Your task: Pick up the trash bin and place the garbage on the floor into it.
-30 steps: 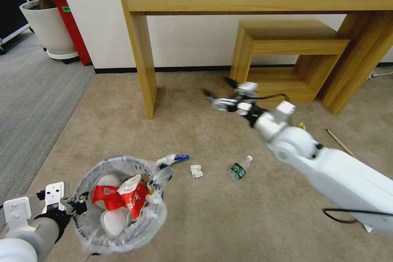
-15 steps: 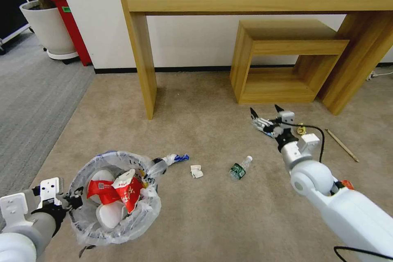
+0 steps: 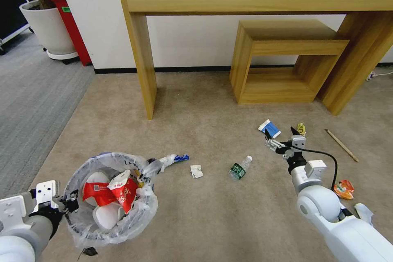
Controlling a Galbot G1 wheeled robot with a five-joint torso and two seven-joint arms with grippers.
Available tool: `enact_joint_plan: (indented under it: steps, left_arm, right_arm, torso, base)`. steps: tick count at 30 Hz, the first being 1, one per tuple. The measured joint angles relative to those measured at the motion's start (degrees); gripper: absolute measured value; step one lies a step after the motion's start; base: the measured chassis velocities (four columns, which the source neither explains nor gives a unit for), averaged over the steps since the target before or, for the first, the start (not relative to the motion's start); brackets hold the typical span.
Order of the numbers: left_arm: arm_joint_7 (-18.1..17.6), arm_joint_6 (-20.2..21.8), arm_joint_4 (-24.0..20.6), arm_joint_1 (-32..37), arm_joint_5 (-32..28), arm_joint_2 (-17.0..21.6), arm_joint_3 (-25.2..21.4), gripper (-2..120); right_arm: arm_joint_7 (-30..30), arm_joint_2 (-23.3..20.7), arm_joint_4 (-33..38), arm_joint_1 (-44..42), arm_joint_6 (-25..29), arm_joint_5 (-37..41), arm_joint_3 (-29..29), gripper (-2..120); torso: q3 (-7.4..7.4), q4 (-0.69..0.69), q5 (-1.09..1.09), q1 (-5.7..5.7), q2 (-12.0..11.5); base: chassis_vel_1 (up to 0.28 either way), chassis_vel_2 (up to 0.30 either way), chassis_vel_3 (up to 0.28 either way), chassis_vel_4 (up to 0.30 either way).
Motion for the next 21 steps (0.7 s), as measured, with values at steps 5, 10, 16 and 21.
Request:
enact_joint_plan:
  steps: [5, 10, 16, 21]
  left_arm:
    - [0.33, 1.92, 0.00, 0.32, 1.08, -1.34, -0.83, 0]
    - [1.36, 2.83, 0.01, 0.07, 2.41, -2.78, -0.47, 0]
    - [2.08, 2.71, 0.33, 0.27, 3.93, -3.56, -0.46, 0]
    - [3.62, 2.33, 0.44, 0.52, 6.24, -3.97, -0.60, 0]
  right_arm:
    - [-0.08, 0.76, -1.22, -0.11, -0.34, -2.23, -1.10, 100]
    - [-0.09, 1.73, -2.69, 0.88, -0.26, -2.68, -3.09, 100]
    - [-0.37, 1.69, -4.28, 2.29, 0.28, -3.17, -5.14, 100]
    - [-0.66, 1.74, -5.27, 2.41, 0.76, -3.98, -5.90, 100]
  torso:
    - [0.00, 0.00, 0.00, 0.00, 0.00]
    - [0.01, 0.01, 0.00, 0.00, 0.00]
    - [0.01, 0.01, -0.01, 0.00, 0.00]
    - [0.01, 0.00, 0.00, 0.00, 0.00]
  base:
    - [0.000, 0.000, 0.000, 0.000]
    - [0.000, 0.000, 0.000, 0.000]
    - [0.000, 0.000, 0.000, 0.000]
    - [0.000, 0.000, 0.000, 0.000]
